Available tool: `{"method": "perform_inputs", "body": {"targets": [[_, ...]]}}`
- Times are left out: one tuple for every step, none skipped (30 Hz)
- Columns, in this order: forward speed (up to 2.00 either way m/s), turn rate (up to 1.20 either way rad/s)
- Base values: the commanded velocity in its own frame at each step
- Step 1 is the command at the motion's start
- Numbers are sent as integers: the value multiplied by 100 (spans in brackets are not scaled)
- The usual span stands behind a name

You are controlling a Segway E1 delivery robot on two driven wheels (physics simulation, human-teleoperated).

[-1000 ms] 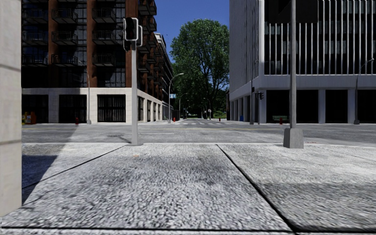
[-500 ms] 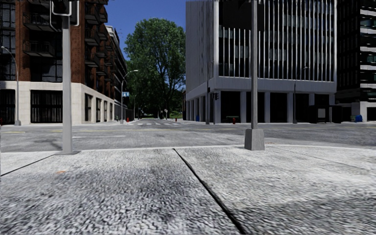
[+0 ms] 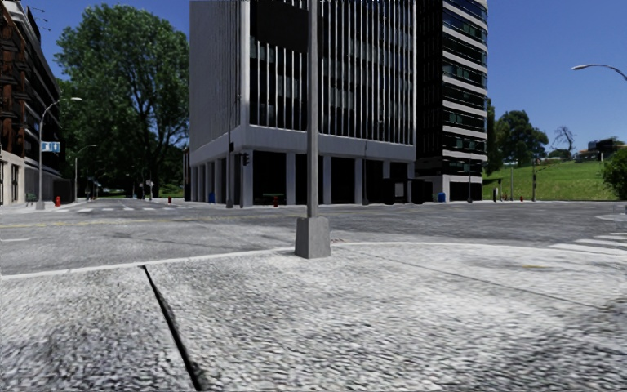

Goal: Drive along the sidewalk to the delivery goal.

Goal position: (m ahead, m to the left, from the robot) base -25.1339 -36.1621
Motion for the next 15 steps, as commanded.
{"method": "perform_inputs", "body": {"targets": [[157,-81],[157,-81],[157,-81],[157,-81],[157,-81],[157,-82],[157,-82],[157,-83],[157,-83],[157,-83],[157,-84],[157,-84],[157,-84],[157,-84],[157,-84]]}}
